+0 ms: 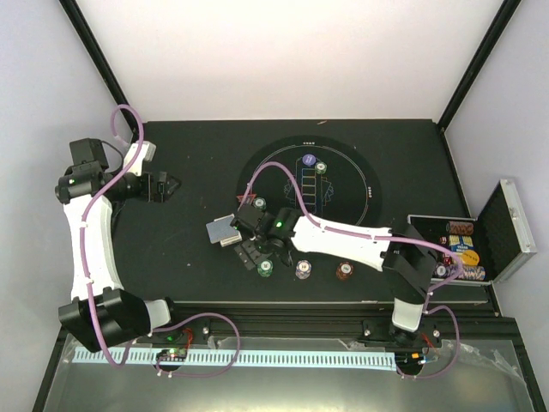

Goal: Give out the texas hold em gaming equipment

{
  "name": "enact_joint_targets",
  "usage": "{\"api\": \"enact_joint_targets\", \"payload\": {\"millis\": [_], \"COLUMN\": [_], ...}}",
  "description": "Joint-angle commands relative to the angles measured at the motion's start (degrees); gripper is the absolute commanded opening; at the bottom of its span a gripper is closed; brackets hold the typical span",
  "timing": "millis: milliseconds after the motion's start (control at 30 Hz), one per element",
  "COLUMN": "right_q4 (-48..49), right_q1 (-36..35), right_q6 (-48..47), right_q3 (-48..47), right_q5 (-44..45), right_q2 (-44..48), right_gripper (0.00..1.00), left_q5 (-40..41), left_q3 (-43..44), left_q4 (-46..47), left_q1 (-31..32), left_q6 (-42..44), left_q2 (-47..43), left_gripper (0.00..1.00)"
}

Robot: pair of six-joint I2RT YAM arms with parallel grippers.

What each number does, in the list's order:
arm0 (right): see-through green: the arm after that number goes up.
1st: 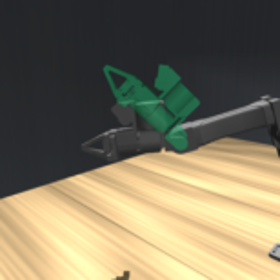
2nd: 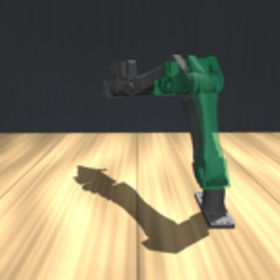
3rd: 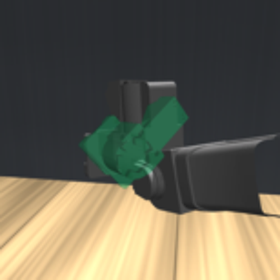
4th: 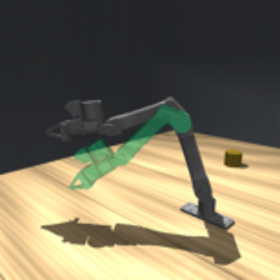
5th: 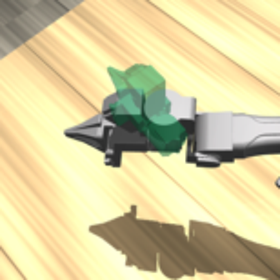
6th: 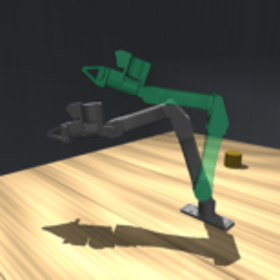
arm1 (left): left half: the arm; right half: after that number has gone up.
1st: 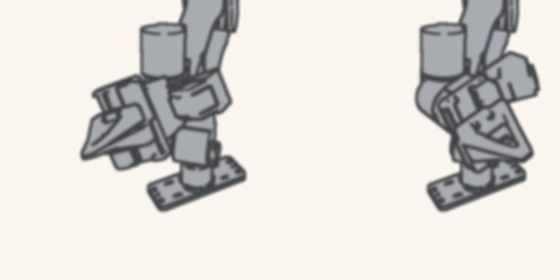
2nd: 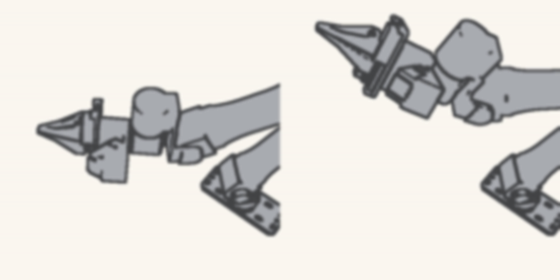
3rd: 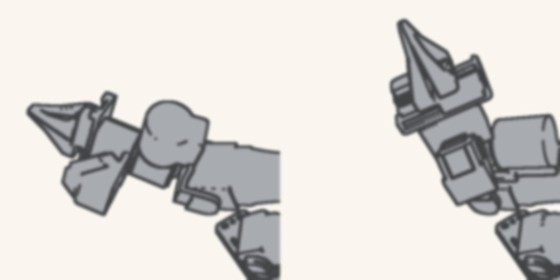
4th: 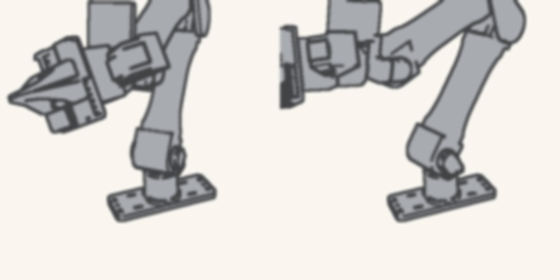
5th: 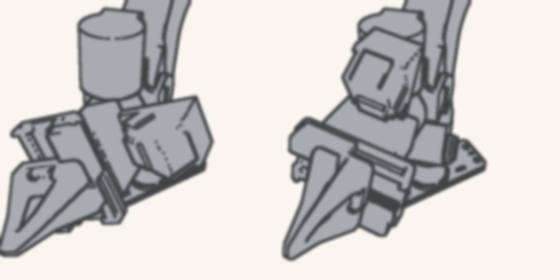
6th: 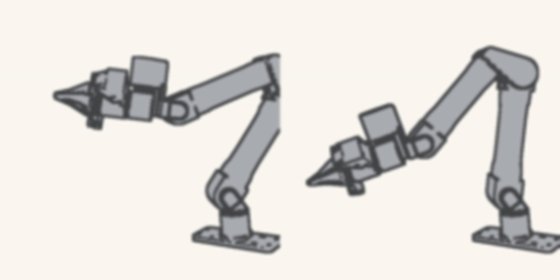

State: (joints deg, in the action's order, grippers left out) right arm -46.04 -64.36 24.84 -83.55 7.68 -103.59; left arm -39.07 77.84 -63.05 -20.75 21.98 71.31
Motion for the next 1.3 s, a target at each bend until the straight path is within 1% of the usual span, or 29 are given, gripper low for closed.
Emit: {"api": "enact_joint_targets", "payload": {"millis": [0,133,333,633,1000,1267], "right_q4": [1.04,1.68,3.90,5.58,5.45,3.76], "right_q1": [-1.63,-2.52,-2.68,-3.25,-3.93,-3.91], "right_q6": [2.44,2.57,3.30,3.49,3.77,2.89], "right_q3": [0.49,1.72,5.85,7.32,6.93,5.38], "right_q5": [-0.31,-1.06,-1.39,-2.76,-1.18,1.19], "right_q2": [-3.10,-5.19,-5.83,-7.87,-9.00,-9.52], "right_gripper": [0.93,0.91,0.86,0.73,0.58,0.57], "left_q5": [-0.34,-0.32,-0.31,-0.50,-0.37,-0.42], "left_q3": [0.46,0.53,0.57,0.62,0.33,-0.15], "left_q4": [-1.35,-1.36,-1.14,-0.85,-0.78,-0.78], "left_q1": [-0.52,-0.60,-0.60,-0.60,-0.60,-0.60], "left_q6": [1.02,1.04,0.83,0.60,0.52,0.70], "left_q2": [-1.23,-1.21,-0.91,-0.73,-0.83,-1.06], "left_gripper": [0.99,0.99,0.99,0.99,0.99,0.99]}}
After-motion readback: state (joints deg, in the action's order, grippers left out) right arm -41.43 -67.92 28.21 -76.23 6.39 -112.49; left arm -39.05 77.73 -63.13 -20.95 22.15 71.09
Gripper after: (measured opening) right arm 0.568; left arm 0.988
